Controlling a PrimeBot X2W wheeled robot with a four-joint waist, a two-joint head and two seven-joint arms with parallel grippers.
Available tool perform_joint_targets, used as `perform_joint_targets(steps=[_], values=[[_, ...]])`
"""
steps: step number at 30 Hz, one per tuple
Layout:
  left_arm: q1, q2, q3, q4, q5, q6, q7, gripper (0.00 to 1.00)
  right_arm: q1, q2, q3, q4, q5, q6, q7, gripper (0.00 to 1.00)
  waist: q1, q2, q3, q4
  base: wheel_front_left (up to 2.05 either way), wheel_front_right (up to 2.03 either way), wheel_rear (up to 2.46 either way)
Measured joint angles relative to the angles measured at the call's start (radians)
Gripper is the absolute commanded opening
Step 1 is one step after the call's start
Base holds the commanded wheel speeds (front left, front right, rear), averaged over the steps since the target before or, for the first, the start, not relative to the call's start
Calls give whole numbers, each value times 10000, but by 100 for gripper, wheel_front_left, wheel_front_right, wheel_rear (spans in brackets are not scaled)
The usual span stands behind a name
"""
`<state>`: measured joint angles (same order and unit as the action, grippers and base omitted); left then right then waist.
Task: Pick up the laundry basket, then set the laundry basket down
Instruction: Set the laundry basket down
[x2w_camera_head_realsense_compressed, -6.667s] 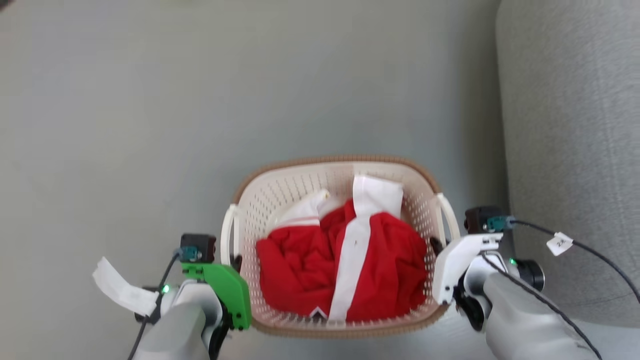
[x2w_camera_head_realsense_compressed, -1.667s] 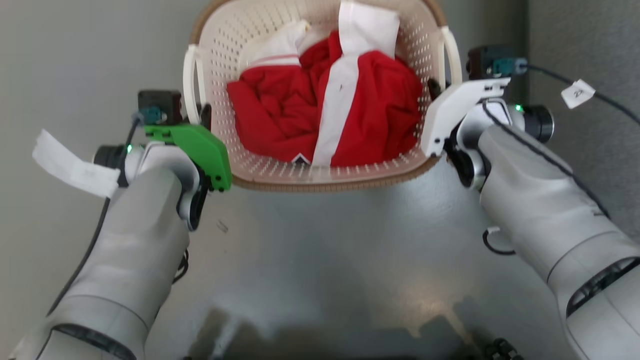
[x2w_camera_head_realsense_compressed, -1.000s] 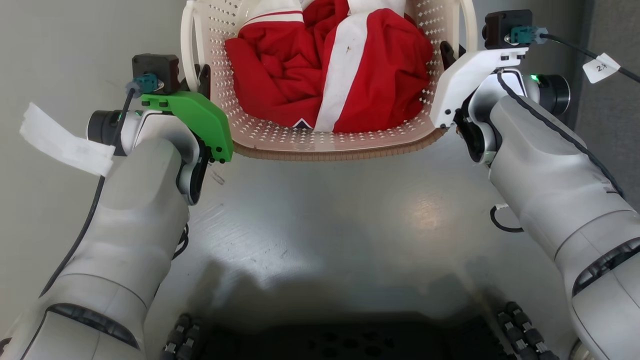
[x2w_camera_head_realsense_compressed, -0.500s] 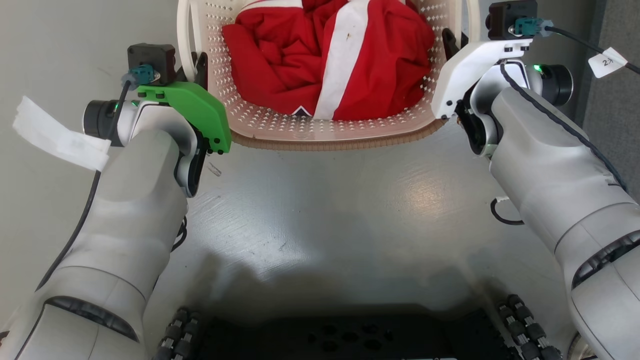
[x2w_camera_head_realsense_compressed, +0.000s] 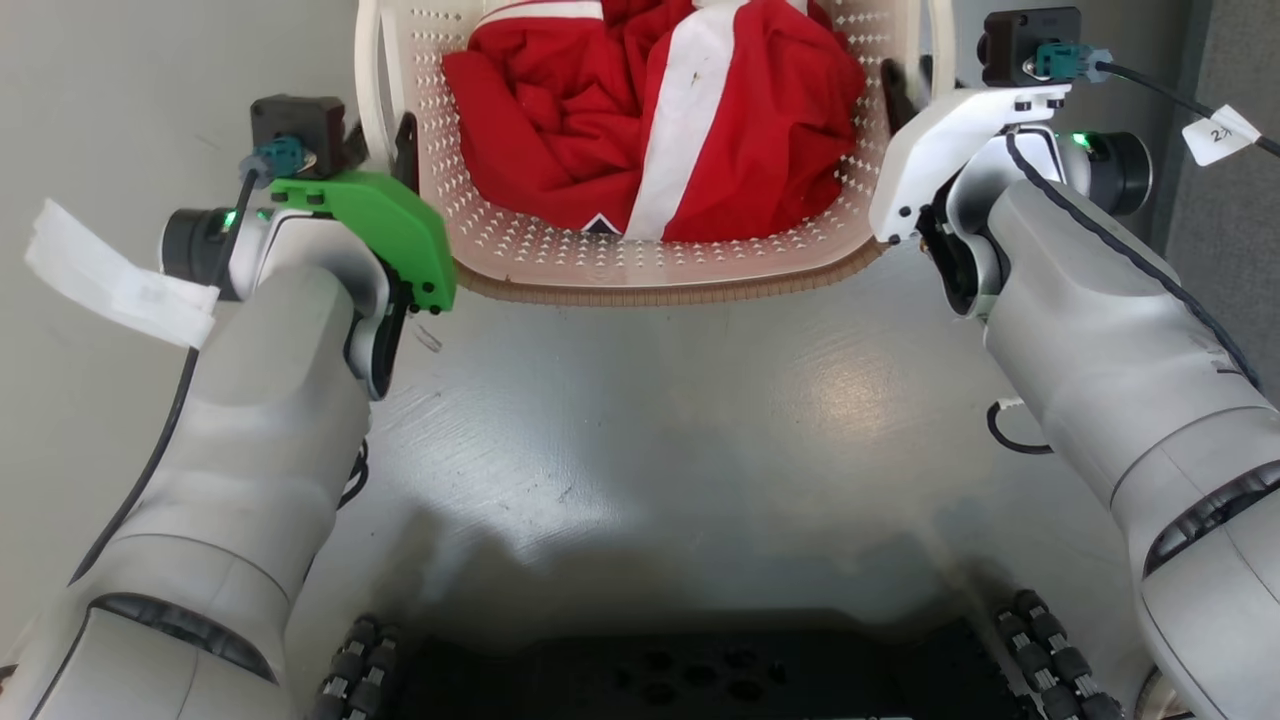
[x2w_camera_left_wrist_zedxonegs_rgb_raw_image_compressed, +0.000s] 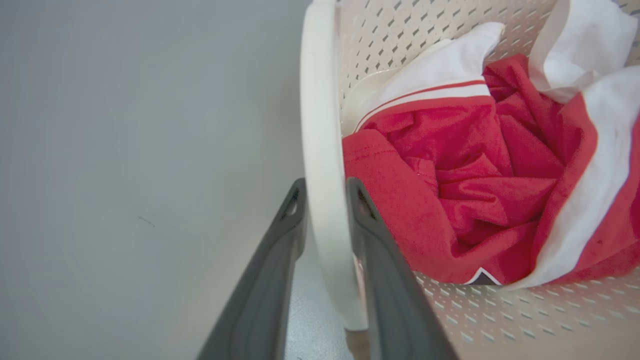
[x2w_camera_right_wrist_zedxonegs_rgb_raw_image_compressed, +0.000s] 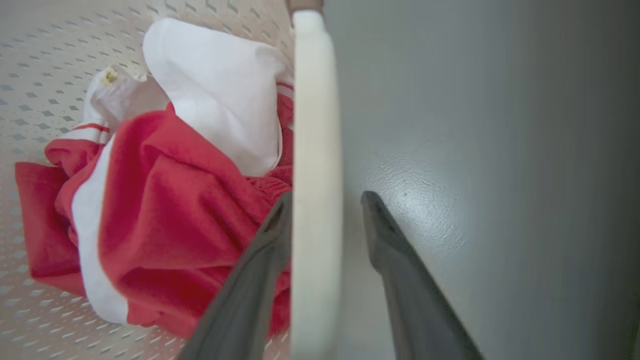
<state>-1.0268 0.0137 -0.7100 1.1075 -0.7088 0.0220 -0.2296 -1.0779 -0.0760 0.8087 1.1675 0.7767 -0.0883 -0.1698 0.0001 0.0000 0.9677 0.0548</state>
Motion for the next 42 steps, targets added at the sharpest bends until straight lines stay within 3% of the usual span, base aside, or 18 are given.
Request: perform_joint_targets(steps=[1, 23, 31, 42], values=[[0, 12, 2, 67, 0, 2, 0, 100, 0, -12, 0, 29, -13, 0, -13, 100, 0, 0, -32, -1, 0, 0, 0], [416, 38, 617, 96, -109, -13, -192, 100, 242, 4, 69, 351, -136, 267, -683, 100, -1, 0, -1700, -61, 0, 0, 0], [681, 368, 1229, -1057, -59, 48, -194, 100, 483, 25, 54, 128, -226, 360, -779, 100, -1, 0, -2537, -77, 0, 0, 0], [2300, 633, 1789, -1990, 393, 148, -194, 100, 1416, 69, -92, -708, -424, 380, -803, 100, -1, 0, -3917, -162, 0, 0, 0]])
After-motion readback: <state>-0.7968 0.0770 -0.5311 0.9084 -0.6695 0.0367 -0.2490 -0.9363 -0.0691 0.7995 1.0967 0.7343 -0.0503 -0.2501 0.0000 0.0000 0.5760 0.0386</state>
